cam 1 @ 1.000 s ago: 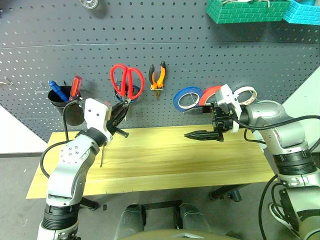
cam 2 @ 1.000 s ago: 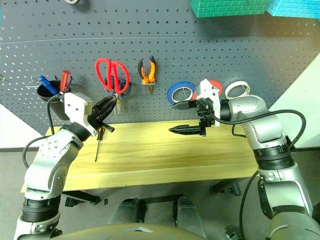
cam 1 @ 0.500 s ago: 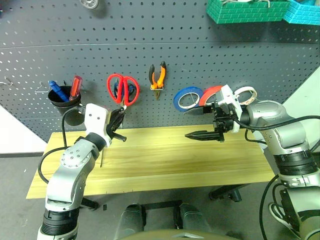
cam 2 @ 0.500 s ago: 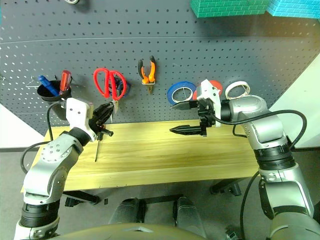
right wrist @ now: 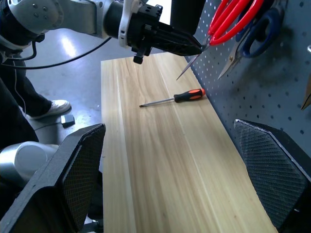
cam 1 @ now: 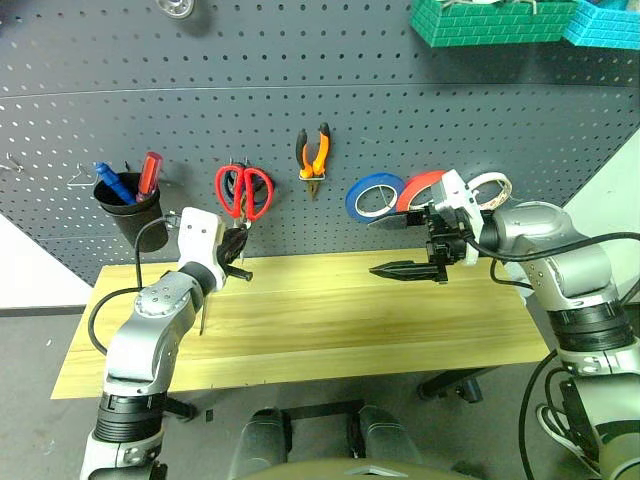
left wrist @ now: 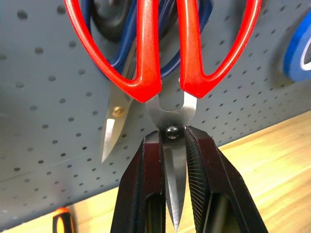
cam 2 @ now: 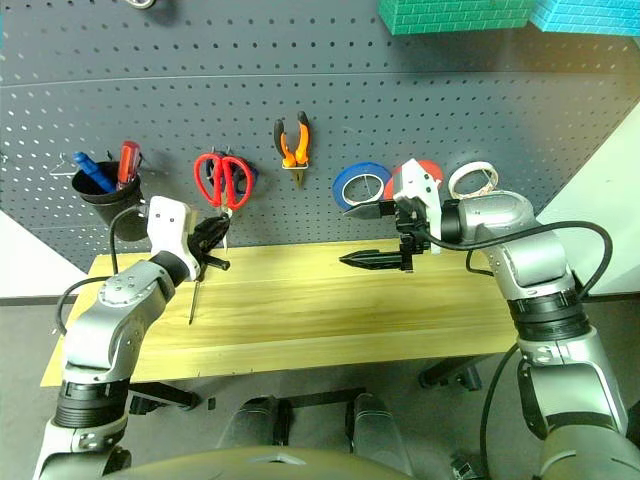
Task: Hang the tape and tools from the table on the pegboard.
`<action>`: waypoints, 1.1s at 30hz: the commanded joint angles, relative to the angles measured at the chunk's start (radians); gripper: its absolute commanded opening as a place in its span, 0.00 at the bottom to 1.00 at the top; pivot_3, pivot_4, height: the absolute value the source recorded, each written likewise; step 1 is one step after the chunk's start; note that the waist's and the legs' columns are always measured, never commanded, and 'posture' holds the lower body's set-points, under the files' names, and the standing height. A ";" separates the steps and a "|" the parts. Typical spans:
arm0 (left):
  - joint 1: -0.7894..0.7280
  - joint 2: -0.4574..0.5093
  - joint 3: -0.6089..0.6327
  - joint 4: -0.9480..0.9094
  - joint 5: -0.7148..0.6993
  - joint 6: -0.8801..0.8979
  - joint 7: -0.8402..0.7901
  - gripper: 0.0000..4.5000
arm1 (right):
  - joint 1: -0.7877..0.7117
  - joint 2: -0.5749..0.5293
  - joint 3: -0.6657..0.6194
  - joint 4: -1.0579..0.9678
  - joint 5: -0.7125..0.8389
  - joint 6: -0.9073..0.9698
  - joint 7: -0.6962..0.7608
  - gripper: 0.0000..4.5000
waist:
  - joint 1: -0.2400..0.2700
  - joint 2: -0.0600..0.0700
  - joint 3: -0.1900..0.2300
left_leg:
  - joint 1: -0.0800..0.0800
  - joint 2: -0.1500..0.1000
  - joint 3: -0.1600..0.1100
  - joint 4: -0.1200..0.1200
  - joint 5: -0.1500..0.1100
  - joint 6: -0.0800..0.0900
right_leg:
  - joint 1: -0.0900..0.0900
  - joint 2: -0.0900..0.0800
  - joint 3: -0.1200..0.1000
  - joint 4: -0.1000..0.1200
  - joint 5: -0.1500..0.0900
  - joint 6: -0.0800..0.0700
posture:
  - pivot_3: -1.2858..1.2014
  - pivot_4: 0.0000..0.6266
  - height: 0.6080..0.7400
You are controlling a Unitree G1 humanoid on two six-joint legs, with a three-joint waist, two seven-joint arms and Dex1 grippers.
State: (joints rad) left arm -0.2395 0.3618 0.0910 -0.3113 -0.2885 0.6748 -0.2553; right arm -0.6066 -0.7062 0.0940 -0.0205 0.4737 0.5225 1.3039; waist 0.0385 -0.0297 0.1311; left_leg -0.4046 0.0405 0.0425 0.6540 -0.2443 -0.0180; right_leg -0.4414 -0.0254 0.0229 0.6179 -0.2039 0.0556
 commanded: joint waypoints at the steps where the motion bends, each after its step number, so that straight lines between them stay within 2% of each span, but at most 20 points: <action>1: -0.041 0.000 -0.006 0.019 0.010 -0.016 -0.009 0.06 | -0.007 -0.009 -0.015 -0.038 0.002 -0.011 -0.006 1.00 | 0.000 0.000 0.000 | 0.000 0.000 0.000 0.000 0.000 0.000 | 0.000 0.000 0.000 0.000 0.000 0.000 | 0.55 0.16 1.00; 6: -0.058 0.009 -0.007 0.090 0.034 -0.055 -0.022 0.06 | -0.010 -0.006 -0.020 -0.041 0.008 -0.009 -0.015 1.00 | 0.000 0.000 0.000 | 0.000 0.000 0.000 0.000 0.000 0.000 | 0.000 0.000 0.000 0.000 0.000 0.000 | 0.55 0.15 1.00; 18: -0.055 0.006 -0.021 0.141 0.092 -0.250 -0.060 0.96 | -0.041 0.013 -0.035 -0.017 0.036 0.037 -0.049 1.00 | 0.001 0.000 0.000 | 0.000 0.000 0.000 0.000 0.000 0.000 | 0.000 -0.001 0.000 0.000 0.000 0.000 | 0.55 0.15 1.00; 19: -0.049 0.008 -0.022 0.141 0.099 -0.268 -0.062 0.99 | -0.045 0.017 -0.040 -0.015 0.043 0.040 -0.052 1.00 | 0.001 0.000 0.000 | 0.000 0.000 0.000 0.000 0.000 0.000 | 0.000 -0.001 0.000 0.000 0.000 0.000 | 0.55 0.14 1.00; 33: 0.063 0.018 -0.014 0.031 0.124 -0.397 -0.087 0.99 | -0.071 0.054 -0.078 -0.005 0.083 0.038 -0.090 1.00 | 0.002 0.000 0.000 | 0.000 0.000 0.000 0.000 0.000 0.000 | 0.000 -0.001 0.000 0.000 0.000 0.000 | 0.56 0.13 1.00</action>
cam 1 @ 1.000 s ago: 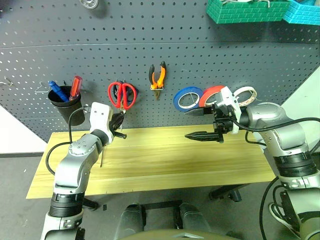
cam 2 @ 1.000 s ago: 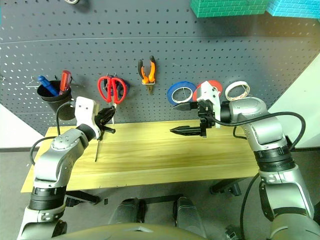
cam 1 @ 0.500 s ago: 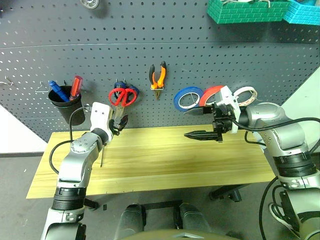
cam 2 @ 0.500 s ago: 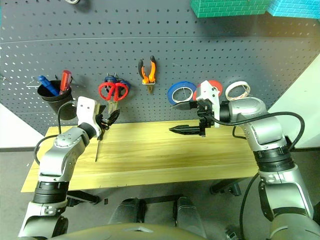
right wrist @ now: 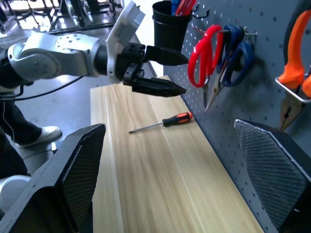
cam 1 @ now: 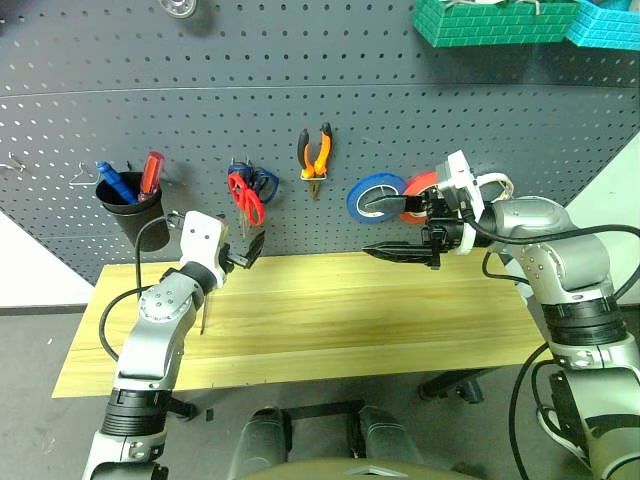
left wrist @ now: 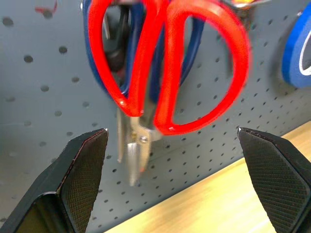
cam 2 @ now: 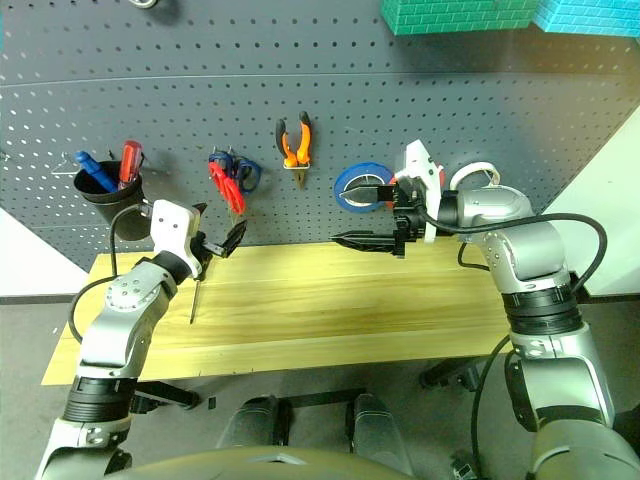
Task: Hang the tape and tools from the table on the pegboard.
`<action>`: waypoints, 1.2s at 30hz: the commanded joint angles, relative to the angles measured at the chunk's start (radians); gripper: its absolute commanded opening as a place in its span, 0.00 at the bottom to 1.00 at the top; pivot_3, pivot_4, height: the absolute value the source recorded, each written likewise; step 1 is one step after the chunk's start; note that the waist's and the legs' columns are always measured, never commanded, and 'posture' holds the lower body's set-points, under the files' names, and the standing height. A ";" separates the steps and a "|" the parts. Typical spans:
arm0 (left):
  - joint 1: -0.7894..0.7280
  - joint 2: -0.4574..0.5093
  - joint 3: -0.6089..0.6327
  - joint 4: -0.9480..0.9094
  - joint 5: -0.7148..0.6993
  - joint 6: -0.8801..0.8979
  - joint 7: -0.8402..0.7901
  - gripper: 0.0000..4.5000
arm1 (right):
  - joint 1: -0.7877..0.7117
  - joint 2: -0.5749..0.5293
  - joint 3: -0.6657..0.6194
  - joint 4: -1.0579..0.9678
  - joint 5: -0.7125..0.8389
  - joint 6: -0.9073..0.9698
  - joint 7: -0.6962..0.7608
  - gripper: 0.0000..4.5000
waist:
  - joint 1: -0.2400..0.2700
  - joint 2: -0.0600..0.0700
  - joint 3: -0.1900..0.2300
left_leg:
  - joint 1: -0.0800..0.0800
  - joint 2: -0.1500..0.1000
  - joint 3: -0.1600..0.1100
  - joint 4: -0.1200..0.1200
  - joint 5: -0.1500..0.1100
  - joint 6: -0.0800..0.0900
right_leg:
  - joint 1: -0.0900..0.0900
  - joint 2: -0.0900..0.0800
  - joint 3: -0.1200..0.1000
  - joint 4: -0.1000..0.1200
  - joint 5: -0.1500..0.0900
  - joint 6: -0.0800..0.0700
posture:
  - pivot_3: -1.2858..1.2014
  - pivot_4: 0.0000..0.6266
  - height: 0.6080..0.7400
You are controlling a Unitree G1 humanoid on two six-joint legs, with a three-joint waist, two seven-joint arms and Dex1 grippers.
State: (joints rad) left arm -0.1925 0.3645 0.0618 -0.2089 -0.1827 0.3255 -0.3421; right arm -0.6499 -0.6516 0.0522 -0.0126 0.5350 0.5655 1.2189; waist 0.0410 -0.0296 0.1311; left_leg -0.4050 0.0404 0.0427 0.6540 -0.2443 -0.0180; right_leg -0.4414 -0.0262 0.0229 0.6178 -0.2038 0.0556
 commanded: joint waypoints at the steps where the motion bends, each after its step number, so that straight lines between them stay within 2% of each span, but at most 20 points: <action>1: 0.031 0.023 0.016 -0.086 0.032 -0.071 -0.001 0.99 | -0.027 0.002 -0.040 -0.016 0.026 -0.003 -0.007 1.00 | -0.001 0.000 0.000 | 0.000 0.000 0.000 0.000 0.000 0.000 | 0.000 0.000 0.000 0.000 0.000 0.000 | 0.56 0.13 1.00; 4: 0.084 0.037 0.025 -0.125 0.050 -0.129 -0.004 0.99 | -0.021 0.004 -0.044 -0.027 0.039 0.007 -0.008 1.00 | -0.002 0.000 0.000 | 0.000 0.000 0.000 0.000 0.000 0.000 | 0.000 0.000 0.000 0.000 0.000 0.000 | 0.56 0.13 1.00; 8: 0.239 0.049 0.087 -0.209 0.045 -0.192 -0.008 0.99 | 0.004 -0.004 -0.051 -0.067 0.071 0.041 -0.011 1.00 | -0.003 0.000 0.000 | 0.001 0.001 0.001 -0.001 0.000 0.000 | -0.001 0.000 0.001 0.000 0.000 0.000 | 0.56 0.14 1.00; 13: 0.356 0.035 0.182 -0.251 -0.046 -0.126 -0.009 0.99 | 0.073 0.015 -0.026 -0.132 0.080 0.075 -0.046 1.00 | 0.003 0.000 0.000 | 0.001 0.001 0.001 -0.001 0.000 0.000 | 0.000 -0.001 0.000 0.000 0.000 -0.001 | 0.57 0.15 1.00; 17: 0.377 0.033 0.249 -0.216 -0.114 -0.025 0.004 0.99 | 0.125 0.047 0.024 -0.175 0.066 0.097 -0.088 1.00 | 0.001 0.000 0.000 | 0.001 0.001 0.001 -0.001 0.000 0.000 | 0.000 -0.001 0.000 -0.001 0.000 0.000 | 0.58 0.17 1.00; 22: 0.301 0.081 0.251 -0.111 -0.106 0.188 0.043 0.99 | 0.092 0.111 0.136 -0.134 -0.003 0.175 -0.181 1.00 | 0.001 0.000 0.001 | 0.001 0.002 0.000 -0.001 0.000 0.000 | 0.000 0.001 0.000 0.000 -0.001 0.000 | 0.59 0.19 1.00; 28: 0.181 0.094 0.220 -0.004 -0.070 0.295 0.082 0.99 | 0.050 0.184 0.213 -0.073 -0.056 0.168 -0.209 1.00 | 0.005 0.001 0.006 | 0.001 0.001 0.000 -0.001 0.000 0.000 | -0.001 -0.001 0.000 -0.001 -0.001 -0.001 | 0.60 0.27 1.00; 32: 0.043 0.121 0.185 0.121 -0.041 0.396 0.099 0.99 | 0.007 0.235 0.243 -0.019 -0.080 0.177 -0.215 1.00 | 0.007 0.001 0.023 | 0.001 0.001 -0.001 -0.001 0.000 0.000 | -0.001 -0.001 -0.001 0.000 -0.001 -0.001 | 0.60 0.31 1.00; 36: -0.087 0.129 0.162 0.204 -0.011 0.535 0.153 0.99 | -0.007 0.239 0.233 -0.027 -0.066 0.223 -0.209 1.00 | 0.010 0.000 0.051 | 0.000 0.001 -0.002 -0.001 0.000 0.000 | -0.001 0.000 -0.001 0.000 -0.001 -0.001 | 0.61 0.38 1.00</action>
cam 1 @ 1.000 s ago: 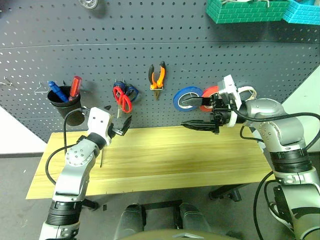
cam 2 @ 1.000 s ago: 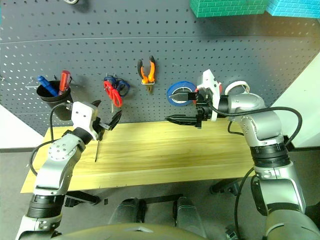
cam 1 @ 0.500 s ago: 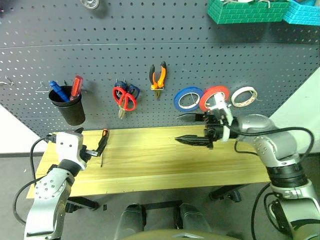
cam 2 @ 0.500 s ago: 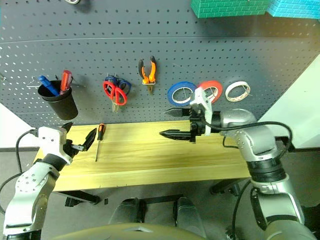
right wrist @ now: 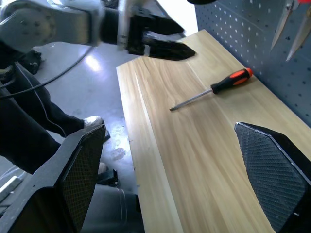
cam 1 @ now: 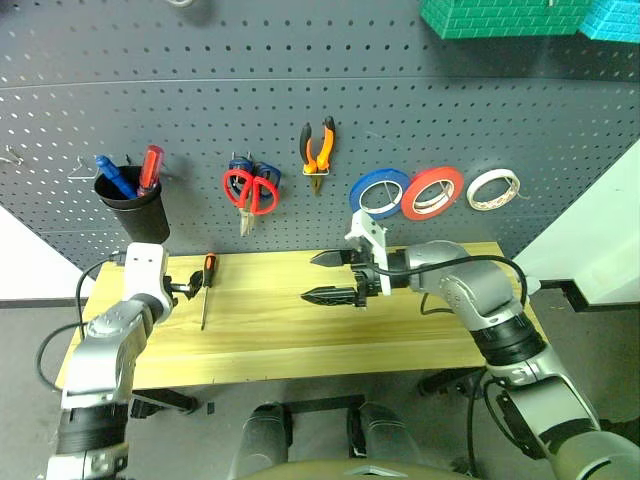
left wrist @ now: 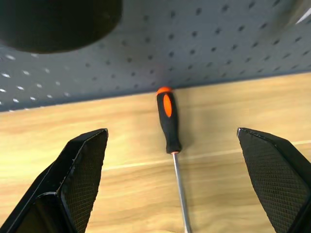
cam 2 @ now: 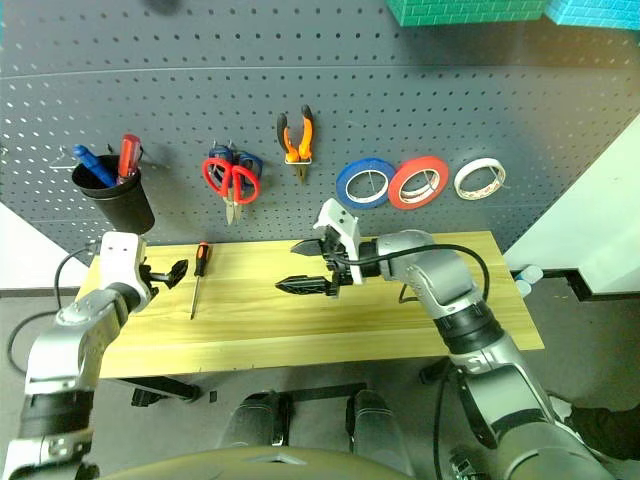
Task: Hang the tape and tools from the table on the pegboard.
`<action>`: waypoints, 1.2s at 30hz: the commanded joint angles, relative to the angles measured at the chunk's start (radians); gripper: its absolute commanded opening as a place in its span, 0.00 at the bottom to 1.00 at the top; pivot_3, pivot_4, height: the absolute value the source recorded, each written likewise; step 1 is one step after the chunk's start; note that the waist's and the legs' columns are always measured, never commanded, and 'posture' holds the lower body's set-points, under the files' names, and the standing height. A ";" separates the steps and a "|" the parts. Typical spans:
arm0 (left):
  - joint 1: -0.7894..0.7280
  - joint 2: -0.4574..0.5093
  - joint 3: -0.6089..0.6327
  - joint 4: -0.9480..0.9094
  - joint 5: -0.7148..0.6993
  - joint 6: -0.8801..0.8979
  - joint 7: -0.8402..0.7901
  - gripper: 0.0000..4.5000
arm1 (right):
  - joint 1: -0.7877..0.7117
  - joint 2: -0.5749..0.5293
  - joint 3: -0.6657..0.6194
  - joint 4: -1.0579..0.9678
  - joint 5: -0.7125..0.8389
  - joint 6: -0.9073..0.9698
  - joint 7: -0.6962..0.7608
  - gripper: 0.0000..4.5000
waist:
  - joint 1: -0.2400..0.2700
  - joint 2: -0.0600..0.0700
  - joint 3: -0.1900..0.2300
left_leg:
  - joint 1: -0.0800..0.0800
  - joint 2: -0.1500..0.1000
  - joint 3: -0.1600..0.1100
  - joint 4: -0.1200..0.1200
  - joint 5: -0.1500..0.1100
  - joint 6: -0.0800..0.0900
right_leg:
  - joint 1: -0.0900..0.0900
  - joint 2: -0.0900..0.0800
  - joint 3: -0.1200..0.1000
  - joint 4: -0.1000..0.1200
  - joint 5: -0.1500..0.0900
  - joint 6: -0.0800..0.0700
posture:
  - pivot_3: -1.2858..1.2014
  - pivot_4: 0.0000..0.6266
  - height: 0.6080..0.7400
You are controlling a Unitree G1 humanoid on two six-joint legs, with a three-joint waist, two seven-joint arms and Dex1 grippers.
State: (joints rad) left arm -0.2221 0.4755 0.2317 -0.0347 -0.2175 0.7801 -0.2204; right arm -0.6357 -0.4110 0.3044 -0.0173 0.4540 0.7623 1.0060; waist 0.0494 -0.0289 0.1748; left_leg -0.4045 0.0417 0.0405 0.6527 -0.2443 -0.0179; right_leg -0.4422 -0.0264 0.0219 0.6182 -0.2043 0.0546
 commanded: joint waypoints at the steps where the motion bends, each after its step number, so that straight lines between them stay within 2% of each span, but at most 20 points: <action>1: -0.092 0.017 -0.007 0.056 0.029 0.122 0.047 0.99 | -0.021 -0.006 -0.022 -0.027 0.019 0.039 0.005 1.00 | 0.004 -0.001 0.014 | -0.001 0.000 0.000 0.000 0.000 0.000 | -0.001 0.000 0.000 0.000 0.000 0.000 | 0.61 0.40 1.00; 5: -0.176 0.010 -0.012 0.135 0.030 0.238 0.069 0.99 | -0.003 -0.027 -0.020 -0.051 0.020 0.069 0.013 1.00 | 0.012 -0.001 0.043 | -0.003 0.000 -0.001 -0.001 0.000 0.000 | -0.003 0.000 -0.001 0.000 0.000 0.001 | 0.60 0.45 1.00; 11: -0.292 -0.010 -0.051 0.281 0.058 0.233 0.093 0.99 | 0.022 -0.045 -0.018 -0.084 0.020 0.090 0.005 1.00 | 0.016 -0.002 0.085 | -0.004 0.000 -0.006 -0.002 0.000 0.000 | -0.003 0.000 -0.003 0.001 0.000 0.001 | 0.60 0.50 1.00; 21: -0.487 -0.037 -0.102 0.659 0.112 -0.005 0.075 0.99 | 0.071 -0.056 -0.058 -0.136 0.029 0.121 -0.044 1.00 | 0.013 -0.002 0.115 | -0.007 0.000 -0.010 -0.002 0.000 0.000 | -0.005 -0.004 -0.004 -0.001 0.000 0.002 | 0.58 0.55 1.00; 26: -0.582 -0.052 -0.086 0.897 0.120 -0.128 0.084 0.99 | 0.105 -0.073 -0.075 -0.174 0.036 0.148 -0.066 1.00 | 0.011 -0.003 0.120 | -0.022 0.000 -0.010 0.001 0.000 0.000 | -0.020 -0.003 -0.005 0.002 0.002 0.005 | 0.57 0.56 1.00; 29: -0.630 -0.059 -0.096 1.014 0.132 -0.198 0.076 0.99 | 0.117 -0.083 -0.089 -0.190 0.046 0.165 -0.083 1.00 | 0.012 -0.002 0.126 | -0.023 -0.003 -0.011 0.001 0.000 0.000 | -0.021 -0.004 -0.007 0.005 0.002 0.006 | 0.56 0.56 1.00; 36: -0.690 -0.055 -0.105 1.158 0.146 -0.224 0.047 0.99 | 0.134 -0.104 -0.104 -0.208 0.053 0.176 -0.101 1.00 | 0.000 -0.001 0.132 | -0.023 -0.003 -0.012 0.005 0.000 0.000 | -0.020 -0.004 -0.007 0.008 0.001 0.006 | 0.55 0.57 1.00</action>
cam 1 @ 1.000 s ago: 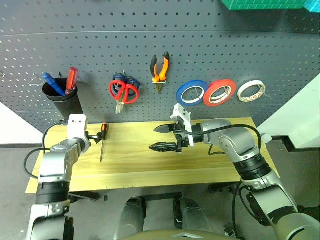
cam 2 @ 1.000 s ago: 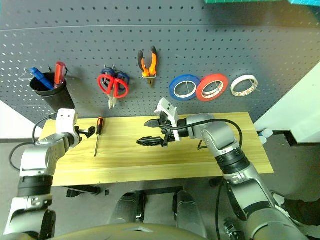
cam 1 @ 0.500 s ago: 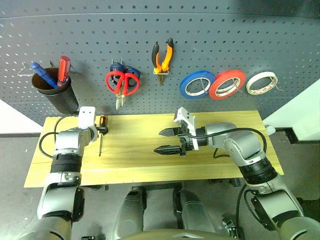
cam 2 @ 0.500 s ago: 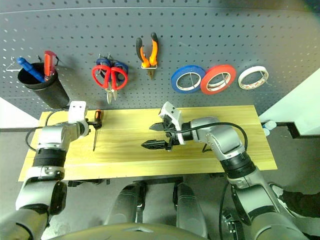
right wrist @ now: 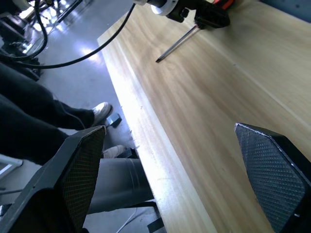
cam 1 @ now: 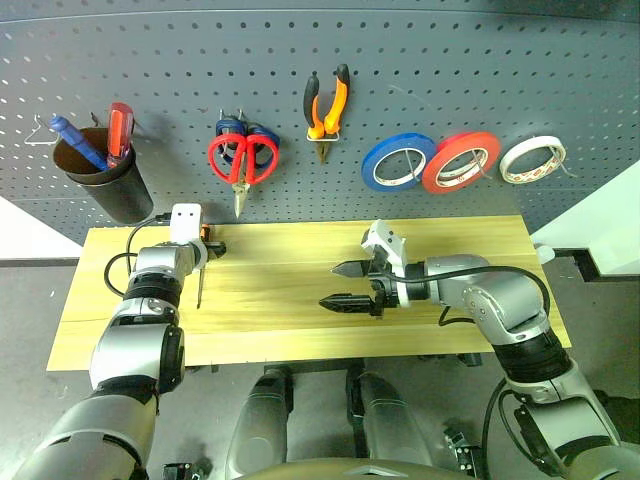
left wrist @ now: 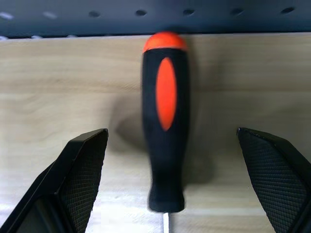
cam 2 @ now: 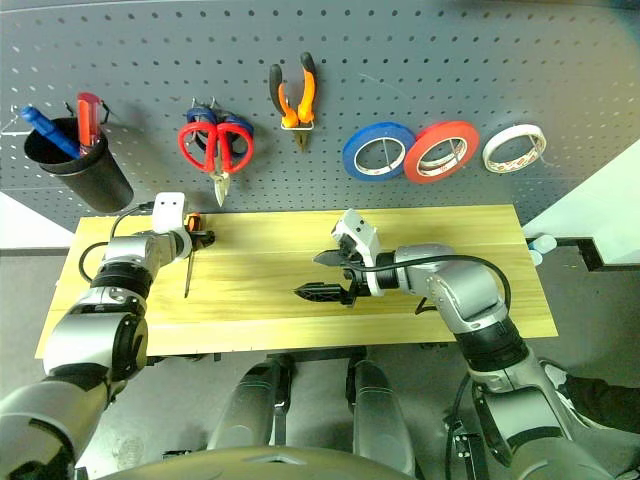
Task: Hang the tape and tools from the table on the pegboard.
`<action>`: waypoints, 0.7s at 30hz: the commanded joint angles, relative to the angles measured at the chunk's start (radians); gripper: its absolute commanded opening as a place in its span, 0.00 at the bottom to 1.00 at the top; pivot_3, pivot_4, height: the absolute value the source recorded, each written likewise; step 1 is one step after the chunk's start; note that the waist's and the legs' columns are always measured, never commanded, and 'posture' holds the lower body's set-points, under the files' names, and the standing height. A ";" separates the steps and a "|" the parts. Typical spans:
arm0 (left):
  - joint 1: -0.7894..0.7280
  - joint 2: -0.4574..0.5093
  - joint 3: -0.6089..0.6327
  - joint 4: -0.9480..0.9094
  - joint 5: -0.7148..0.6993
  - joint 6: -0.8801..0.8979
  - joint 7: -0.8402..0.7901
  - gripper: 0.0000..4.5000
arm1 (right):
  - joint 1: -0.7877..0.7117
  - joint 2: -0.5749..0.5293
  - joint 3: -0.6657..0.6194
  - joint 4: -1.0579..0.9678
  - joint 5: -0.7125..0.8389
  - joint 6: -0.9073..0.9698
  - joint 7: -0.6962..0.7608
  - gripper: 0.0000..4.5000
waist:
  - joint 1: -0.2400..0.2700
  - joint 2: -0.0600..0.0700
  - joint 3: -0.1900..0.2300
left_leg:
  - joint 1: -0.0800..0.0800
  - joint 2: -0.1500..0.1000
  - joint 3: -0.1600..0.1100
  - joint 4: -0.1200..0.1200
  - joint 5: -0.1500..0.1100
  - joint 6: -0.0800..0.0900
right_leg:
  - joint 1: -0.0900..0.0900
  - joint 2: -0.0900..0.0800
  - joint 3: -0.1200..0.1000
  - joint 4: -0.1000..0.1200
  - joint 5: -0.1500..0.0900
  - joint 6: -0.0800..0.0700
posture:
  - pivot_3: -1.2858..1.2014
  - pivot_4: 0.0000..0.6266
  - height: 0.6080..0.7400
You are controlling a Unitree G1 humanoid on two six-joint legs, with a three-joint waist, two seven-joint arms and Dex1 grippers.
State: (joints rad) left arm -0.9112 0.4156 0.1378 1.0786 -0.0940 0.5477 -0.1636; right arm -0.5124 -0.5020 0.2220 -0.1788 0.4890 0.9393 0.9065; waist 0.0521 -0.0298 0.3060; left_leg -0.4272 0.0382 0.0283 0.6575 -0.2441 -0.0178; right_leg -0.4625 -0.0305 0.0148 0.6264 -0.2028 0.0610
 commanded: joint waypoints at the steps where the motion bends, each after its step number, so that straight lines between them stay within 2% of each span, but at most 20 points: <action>1: -0.003 0.004 -0.009 0.049 0.020 0.027 -0.010 0.99 | 0.010 -0.018 -0.021 -0.044 0.015 -0.005 -0.001 1.00 | -0.009 0.000 0.001 | 0.000 0.000 0.000 0.001 0.000 0.000 | 0.000 0.000 0.000 0.001 0.000 0.000 | 0.55 0.57 1.00; 6: 0.006 -0.004 0.006 0.032 0.006 0.105 0.003 0.99 | 0.004 -0.023 -0.012 -0.021 0.000 -0.033 -0.006 1.00 | -0.016 0.001 0.001 | 0.000 -0.001 0.000 0.004 0.000 0.000 | 0.001 -0.001 0.000 0.003 -0.001 0.002 | 0.56 0.56 1.00; 7: 0.012 -0.004 0.008 0.022 0.007 0.097 0.011 0.95 | 0.002 -0.021 -0.011 -0.015 -0.003 -0.039 -0.008 1.00 | -0.016 0.001 0.001 | 0.000 -0.001 0.000 0.004 0.000 0.000 | 0.001 -0.001 0.000 0.003 -0.001 0.002 | 0.56 0.56 1.00; 9: 0.020 -0.002 0.011 0.007 0.012 0.099 0.028 0.87 | -0.002 -0.017 -0.010 -0.005 -0.009 -0.049 -0.010 1.00 | -0.016 0.001 0.001 | 0.001 -0.001 0.000 0.004 0.000 0.000 | 0.001 -0.001 0.000 0.003 -0.003 0.005 | 0.56 0.56 1.00; 19: 0.033 -0.006 0.066 -0.033 -0.014 0.163 0.095 0.16 | -0.017 -0.014 -0.002 0.036 -0.036 -0.091 -0.008 1.00 | -0.028 0.001 0.001 | 0.001 0.000 0.000 0.004 0.000 0.000 | 0.001 0.000 0.000 0.003 -0.003 0.005 | 0.55 0.55 1.00; 21: 0.044 -0.012 0.083 -0.065 -0.028 0.209 0.100 0.16 | -0.021 -0.018 -0.001 0.044 -0.039 -0.098 0.000 1.00 | -0.038 0.001 0.001 | 0.001 0.000 0.000 0.004 0.000 0.000 | 0.001 0.000 0.000 0.003 -0.003 0.005 | 0.55 0.54 1.00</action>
State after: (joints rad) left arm -0.9024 0.4098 0.2093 1.0130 -0.1097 0.6977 -0.0769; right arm -0.5209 -0.5203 0.2245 -0.1279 0.4478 0.8634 0.8935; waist 0.0145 -0.0289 0.3071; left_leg -0.4267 0.0380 0.0278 0.6612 -0.2442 -0.0180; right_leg -0.4618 -0.0309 0.0151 0.6292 -0.2058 0.0661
